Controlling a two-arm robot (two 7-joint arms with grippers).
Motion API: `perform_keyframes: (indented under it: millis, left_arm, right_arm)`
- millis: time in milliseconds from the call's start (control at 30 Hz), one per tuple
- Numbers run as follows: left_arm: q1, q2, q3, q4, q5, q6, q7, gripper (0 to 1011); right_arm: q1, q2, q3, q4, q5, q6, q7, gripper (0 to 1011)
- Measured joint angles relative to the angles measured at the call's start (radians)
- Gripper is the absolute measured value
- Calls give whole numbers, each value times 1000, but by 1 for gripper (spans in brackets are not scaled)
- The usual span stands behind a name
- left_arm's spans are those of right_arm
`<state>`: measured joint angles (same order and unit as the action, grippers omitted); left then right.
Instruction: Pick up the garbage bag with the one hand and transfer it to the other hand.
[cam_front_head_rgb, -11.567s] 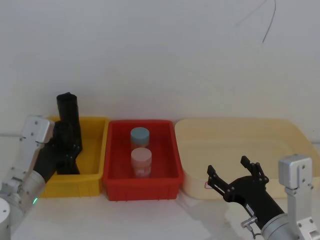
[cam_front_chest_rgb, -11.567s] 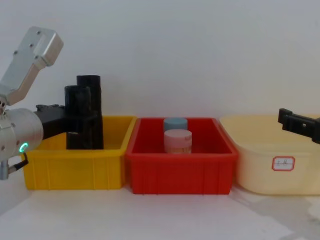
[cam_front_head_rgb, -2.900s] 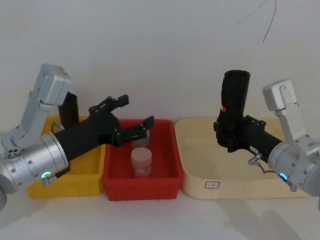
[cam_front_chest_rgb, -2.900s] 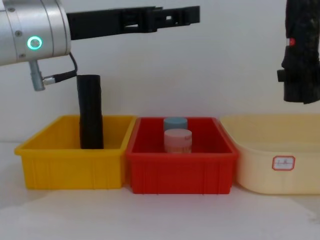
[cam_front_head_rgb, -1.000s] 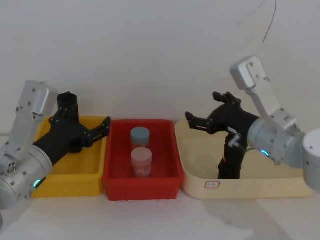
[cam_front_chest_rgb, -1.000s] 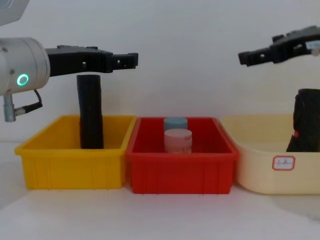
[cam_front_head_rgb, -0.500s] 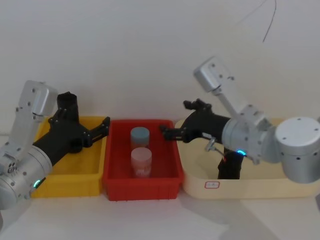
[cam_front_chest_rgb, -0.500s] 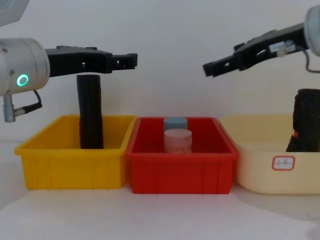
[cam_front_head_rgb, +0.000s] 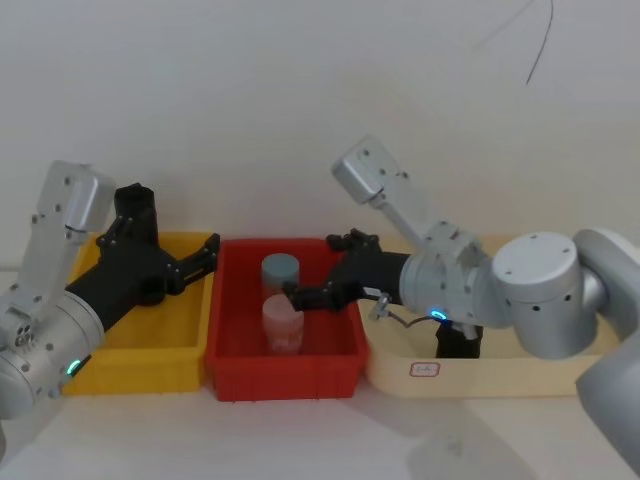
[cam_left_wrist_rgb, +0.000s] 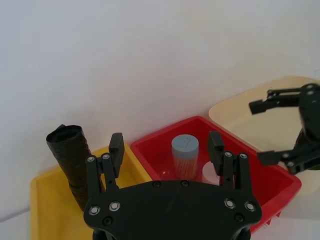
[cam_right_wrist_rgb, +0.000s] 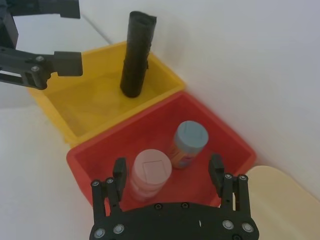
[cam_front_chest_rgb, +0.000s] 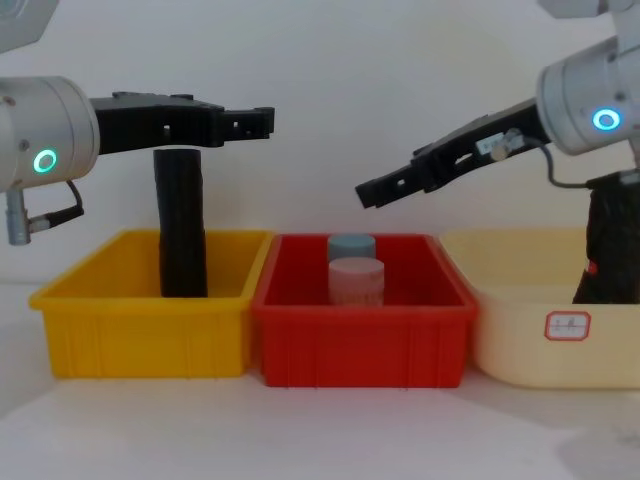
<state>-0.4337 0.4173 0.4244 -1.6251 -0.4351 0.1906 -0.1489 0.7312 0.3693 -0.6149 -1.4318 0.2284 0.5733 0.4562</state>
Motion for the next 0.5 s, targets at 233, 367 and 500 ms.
perform_keyframes:
  millis: [233,367,500]
  left_arm:
    - [0,0,0,0,0,0,0,1002]
    - [0,0,0,0,0,0,0,1001]
    - [0,0,0,0,0,0,0,1002]
  right_arm:
    - [21,-32,-9,61,2,5,22,1000]
    - [36,-53,-12,106,8,8,40,1000]
    - [50,-72,-16,147,15,8,56,1000]
